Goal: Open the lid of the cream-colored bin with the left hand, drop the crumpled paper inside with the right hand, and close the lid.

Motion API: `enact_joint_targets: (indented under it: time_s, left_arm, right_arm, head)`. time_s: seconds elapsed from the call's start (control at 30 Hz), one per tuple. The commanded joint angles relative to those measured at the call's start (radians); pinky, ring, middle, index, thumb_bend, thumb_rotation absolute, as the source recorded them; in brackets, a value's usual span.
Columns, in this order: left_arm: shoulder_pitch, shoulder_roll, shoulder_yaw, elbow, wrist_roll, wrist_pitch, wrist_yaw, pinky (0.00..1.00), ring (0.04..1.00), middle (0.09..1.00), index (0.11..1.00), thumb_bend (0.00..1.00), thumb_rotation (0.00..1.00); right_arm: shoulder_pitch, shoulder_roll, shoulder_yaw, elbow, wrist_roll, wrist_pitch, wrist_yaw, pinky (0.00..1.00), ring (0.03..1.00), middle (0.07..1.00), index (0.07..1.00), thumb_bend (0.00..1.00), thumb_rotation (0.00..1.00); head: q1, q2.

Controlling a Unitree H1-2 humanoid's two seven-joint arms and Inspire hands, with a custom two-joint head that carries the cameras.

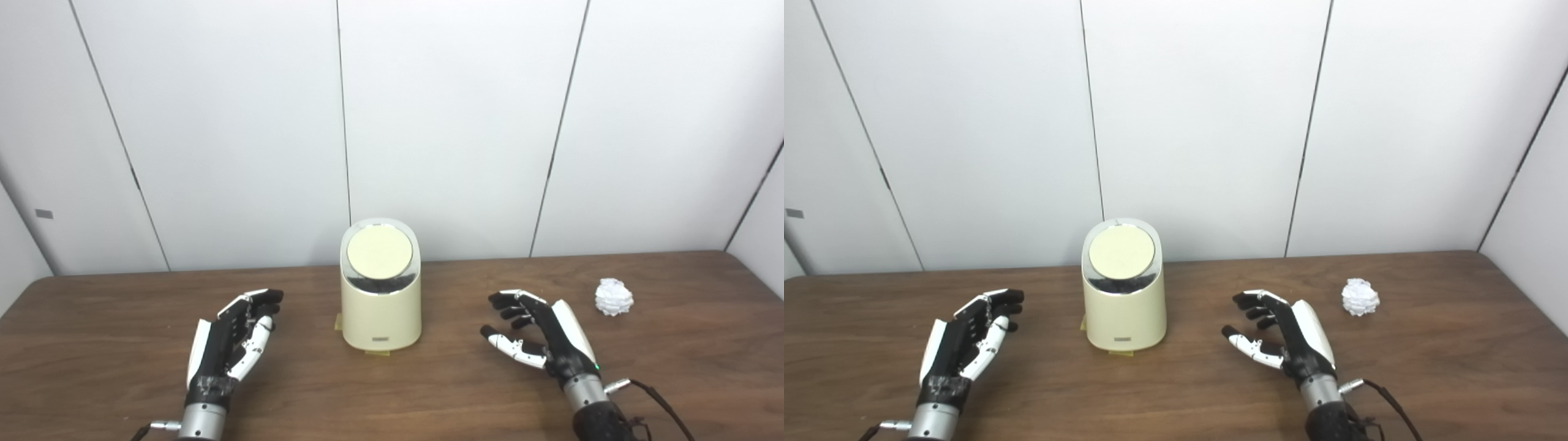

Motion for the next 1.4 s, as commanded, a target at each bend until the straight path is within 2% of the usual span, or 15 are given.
enact_joint_targets:
  time_s: [0.0, 0.23, 0.57, 0.63, 0.8, 0.9, 0.97, 1.03, 1.13, 1.23, 1.37]
  left_arm:
    - [-0.030, 0.007, 0.001, -0.033, 0.007, -0.015, 0.009, 0.62, 0.724, 0.736, 0.713, 0.18, 0.47]
    - [-0.033, 0.005, 0.001, -0.025, 0.003, -0.021, 0.009, 0.61, 0.720, 0.732, 0.709, 0.18, 0.48]
    - [-0.042, 0.005, 0.001, -0.005, -0.004, -0.043, 0.007, 0.60, 0.716, 0.728, 0.707, 0.17, 0.43]
    - [-0.043, 0.004, 0.002, -0.004, -0.005, -0.040, 0.008, 0.61, 0.716, 0.726, 0.706, 0.19, 0.43]
    - [-0.044, 0.003, 0.002, -0.034, -0.003, -0.013, 0.005, 0.63, 0.728, 0.733, 0.713, 0.20, 0.42]
    - [-0.053, 0.010, -0.008, -0.077, 0.028, 0.024, 0.003, 0.66, 0.744, 0.751, 0.734, 0.30, 0.52]
    - [-0.056, 0.010, -0.018, -0.125, 0.061, 0.082, 0.002, 0.69, 0.764, 0.772, 0.756, 0.40, 0.60]
    - [-0.060, 0.004, -0.025, -0.172, 0.071, 0.148, -0.006, 0.72, 0.792, 0.799, 0.784, 0.55, 0.59]
    - [-0.077, 0.000, -0.038, -0.218, 0.089, 0.218, -0.015, 0.72, 0.805, 0.815, 0.806, 0.70, 0.58]
    - [-0.113, -0.008, -0.051, -0.244, 0.095, 0.282, -0.024, 0.73, 0.818, 0.836, 0.834, 0.78, 0.57]
    - [-0.165, -0.015, -0.074, -0.274, 0.123, 0.371, -0.027, 0.77, 0.857, 0.877, 0.883, 0.83, 0.58]
  right_arm:
    - [-0.020, -0.009, -0.005, -0.029, 0.004, -0.005, -0.001, 0.60, 0.683, 0.706, 0.688, 0.31, 0.34]
    - [-0.024, -0.010, -0.007, -0.010, 0.008, -0.021, -0.008, 0.60, 0.689, 0.707, 0.687, 0.31, 0.32]
    - [-0.034, -0.010, -0.006, 0.005, 0.003, -0.032, -0.021, 0.58, 0.672, 0.693, 0.673, 0.31, 0.33]
    - [-0.035, -0.010, -0.006, 0.006, 0.005, -0.031, -0.021, 0.59, 0.675, 0.697, 0.674, 0.32, 0.36]
    - [-0.031, -0.010, -0.005, -0.002, 0.005, -0.022, -0.017, 0.57, 0.671, 0.696, 0.674, 0.31, 0.35]
    - [-0.030, -0.008, -0.005, -0.004, 0.005, -0.016, -0.017, 0.58, 0.678, 0.699, 0.673, 0.32, 0.36]
    - [-0.029, -0.010, -0.005, -0.002, 0.006, -0.027, -0.018, 0.58, 0.675, 0.697, 0.675, 0.31, 0.34]
    - [-0.028, -0.009, -0.005, -0.003, 0.004, -0.029, -0.022, 0.57, 0.668, 0.691, 0.674, 0.32, 0.32]
    - [-0.024, -0.009, -0.004, -0.015, 0.001, -0.015, -0.017, 0.58, 0.673, 0.694, 0.675, 0.31, 0.32]
    - [-0.024, -0.012, -0.001, -0.016, 0.001, -0.022, -0.015, 0.59, 0.678, 0.695, 0.679, 0.30, 0.31]
    - [-0.023, -0.009, -0.002, -0.021, 0.002, -0.011, -0.012, 0.59, 0.675, 0.696, 0.677, 0.31, 0.34]
  head:
    - [-0.001, -0.001]
    - [0.001, -0.004]
    - [0.004, -0.008]
    - [0.006, -0.007]
    - [0.005, -0.007]
    - [0.005, -0.003]
    - [0.004, -0.002]
    - [0.003, -0.001]
    - [0.003, 0.004]
    - [0.001, 0.006]
    - [-0.002, 0.006]
